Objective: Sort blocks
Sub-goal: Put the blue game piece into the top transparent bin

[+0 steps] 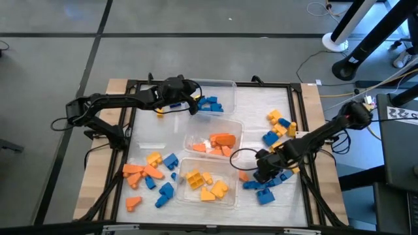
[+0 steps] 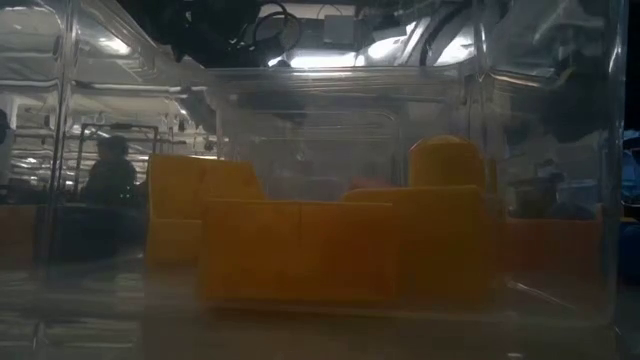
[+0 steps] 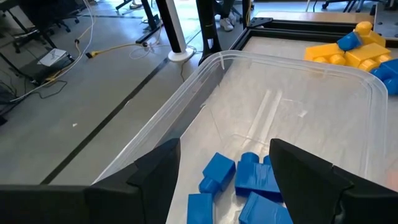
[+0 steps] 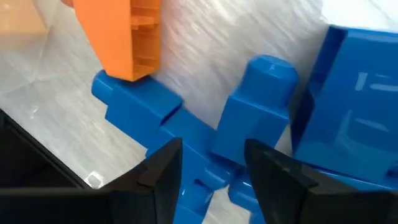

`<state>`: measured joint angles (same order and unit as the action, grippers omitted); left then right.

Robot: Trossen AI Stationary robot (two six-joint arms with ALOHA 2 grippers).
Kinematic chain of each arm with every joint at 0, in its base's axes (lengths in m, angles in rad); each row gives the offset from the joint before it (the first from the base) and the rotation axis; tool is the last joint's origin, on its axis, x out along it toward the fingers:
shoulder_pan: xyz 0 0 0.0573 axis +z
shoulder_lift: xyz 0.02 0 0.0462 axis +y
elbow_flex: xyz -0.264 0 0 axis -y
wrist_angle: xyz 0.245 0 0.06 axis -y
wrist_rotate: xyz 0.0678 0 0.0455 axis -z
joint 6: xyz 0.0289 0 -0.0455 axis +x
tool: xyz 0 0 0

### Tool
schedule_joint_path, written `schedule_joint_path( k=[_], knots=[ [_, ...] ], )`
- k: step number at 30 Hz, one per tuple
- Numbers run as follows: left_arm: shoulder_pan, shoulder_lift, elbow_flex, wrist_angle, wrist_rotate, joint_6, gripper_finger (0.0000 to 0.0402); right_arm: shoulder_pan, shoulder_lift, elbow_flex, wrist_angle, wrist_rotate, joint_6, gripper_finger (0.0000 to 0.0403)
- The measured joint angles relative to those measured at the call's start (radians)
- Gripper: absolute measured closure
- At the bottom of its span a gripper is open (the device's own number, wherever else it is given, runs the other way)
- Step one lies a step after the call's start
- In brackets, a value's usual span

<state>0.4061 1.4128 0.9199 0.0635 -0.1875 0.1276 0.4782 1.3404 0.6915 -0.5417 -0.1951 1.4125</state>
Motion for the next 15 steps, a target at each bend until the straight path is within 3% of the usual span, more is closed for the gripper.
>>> schedule_joint_path(
  k=[9, 15],
  knots=[
    [0.0, 0.0, 0.0, 0.0, 0.0, -0.001, 0.0165, 0.0, -0.004, -0.002, 0.032, 0.002, 0.001, 0.0224],
    [0.0, 0.0, 0.0, 0.0, 0.0, -0.001, 0.0165, -0.001, -0.045, -0.004, 0.023, 0.064, 0.047, 0.0224]
  ],
)
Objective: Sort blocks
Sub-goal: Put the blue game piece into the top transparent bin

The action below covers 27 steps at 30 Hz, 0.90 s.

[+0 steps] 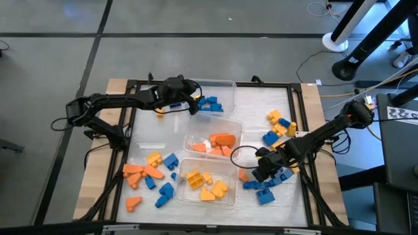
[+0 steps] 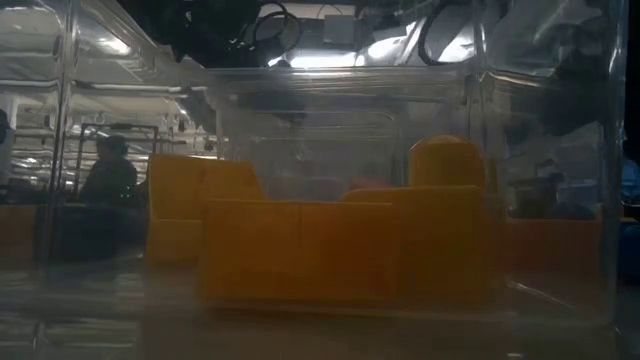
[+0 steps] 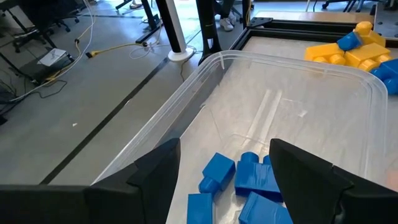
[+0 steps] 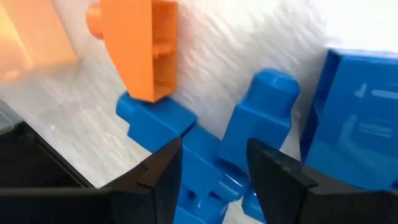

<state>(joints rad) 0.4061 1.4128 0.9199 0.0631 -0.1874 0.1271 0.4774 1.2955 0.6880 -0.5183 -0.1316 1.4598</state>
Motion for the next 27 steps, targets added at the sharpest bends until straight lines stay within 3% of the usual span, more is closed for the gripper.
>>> schedule_joint_path(
  k=[27],
  knots=[
    [0.0, 0.0, 0.0, 0.0, 0.0, 0.002, 0.0165, 0.0, 0.015, 0.0, -0.089, 0.009, 0.055, 0.0224]
  ],
)
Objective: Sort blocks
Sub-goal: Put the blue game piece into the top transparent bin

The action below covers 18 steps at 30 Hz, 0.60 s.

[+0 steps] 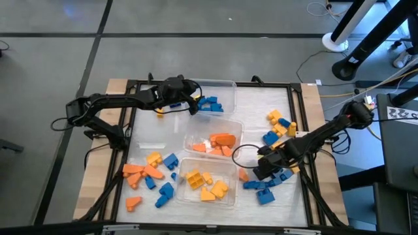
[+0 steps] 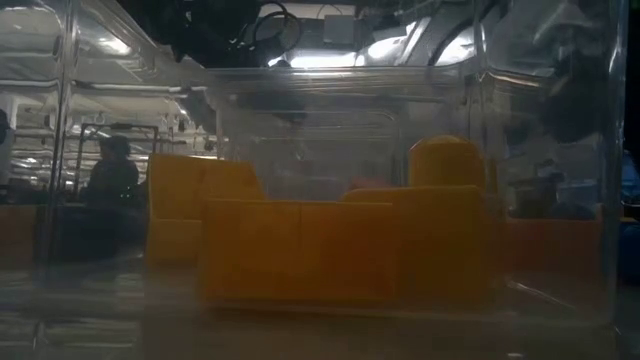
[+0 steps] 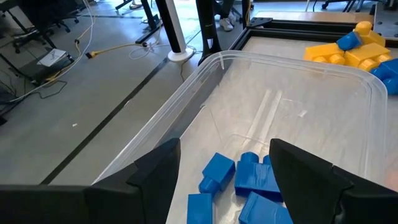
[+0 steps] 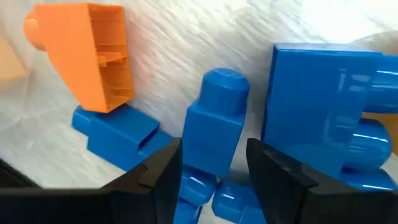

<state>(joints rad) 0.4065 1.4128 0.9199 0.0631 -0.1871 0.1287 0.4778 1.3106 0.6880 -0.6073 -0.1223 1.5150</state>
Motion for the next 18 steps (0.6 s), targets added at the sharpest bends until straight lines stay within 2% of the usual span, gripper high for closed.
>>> schedule_joint_path(
  k=[8, 18],
  knots=[
    [0.0, 0.0, 0.0, 0.0, 0.0, 0.001, 0.0165, 0.0, 0.086, 0.001, 0.072, -0.001, 0.0, 0.0224],
    [0.0, 0.0, 0.0, 0.001, 0.0, 0.0, 0.0165, 0.0, 0.178, 0.005, 0.069, -0.002, -0.032, 0.0224]
  ],
)
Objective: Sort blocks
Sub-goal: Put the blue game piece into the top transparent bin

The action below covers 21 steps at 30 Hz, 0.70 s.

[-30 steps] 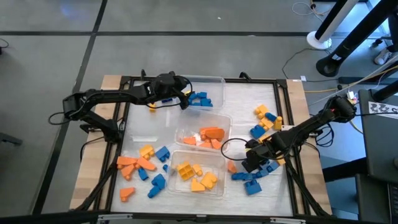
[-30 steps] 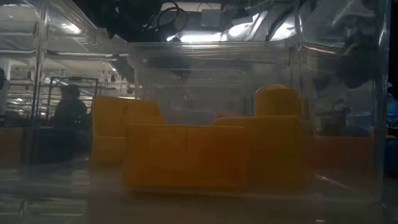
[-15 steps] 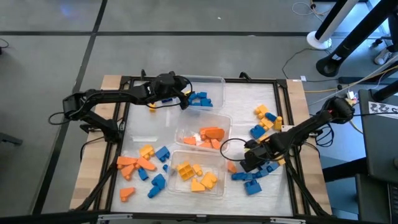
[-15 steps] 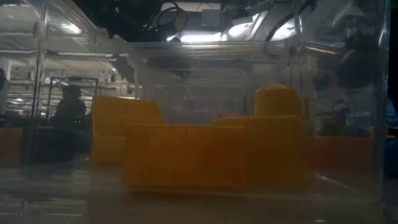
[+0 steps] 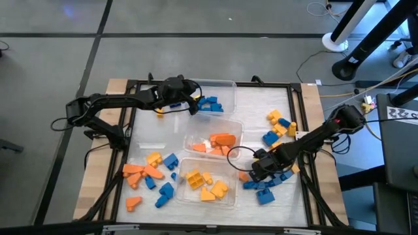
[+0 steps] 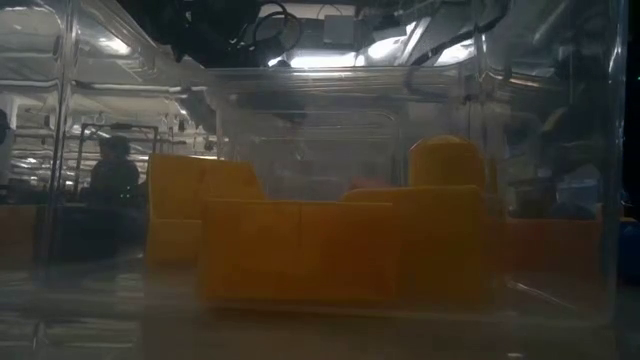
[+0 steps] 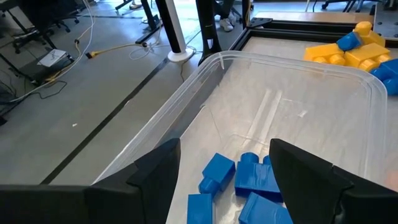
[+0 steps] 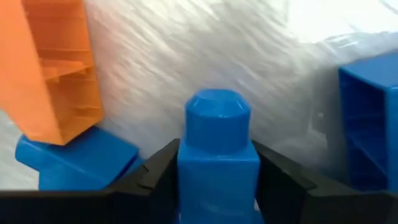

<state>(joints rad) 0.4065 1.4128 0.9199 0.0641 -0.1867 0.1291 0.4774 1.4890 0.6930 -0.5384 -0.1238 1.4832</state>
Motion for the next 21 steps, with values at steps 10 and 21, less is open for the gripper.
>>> schedule_joint_path(
  k=[10, 21],
  knots=[
    [0.0, 0.0, 0.0, 0.001, 0.0, 0.001, 0.0165, 0.0, -0.064, -0.008, 0.006, 0.023, -0.027, 0.0269],
    [0.002, -0.122, 0.0, -0.006, -0.001, 0.062, 0.0165, 0.0, -0.3, -0.007, 0.012, 0.226, -0.05, 0.0256]
  ],
)
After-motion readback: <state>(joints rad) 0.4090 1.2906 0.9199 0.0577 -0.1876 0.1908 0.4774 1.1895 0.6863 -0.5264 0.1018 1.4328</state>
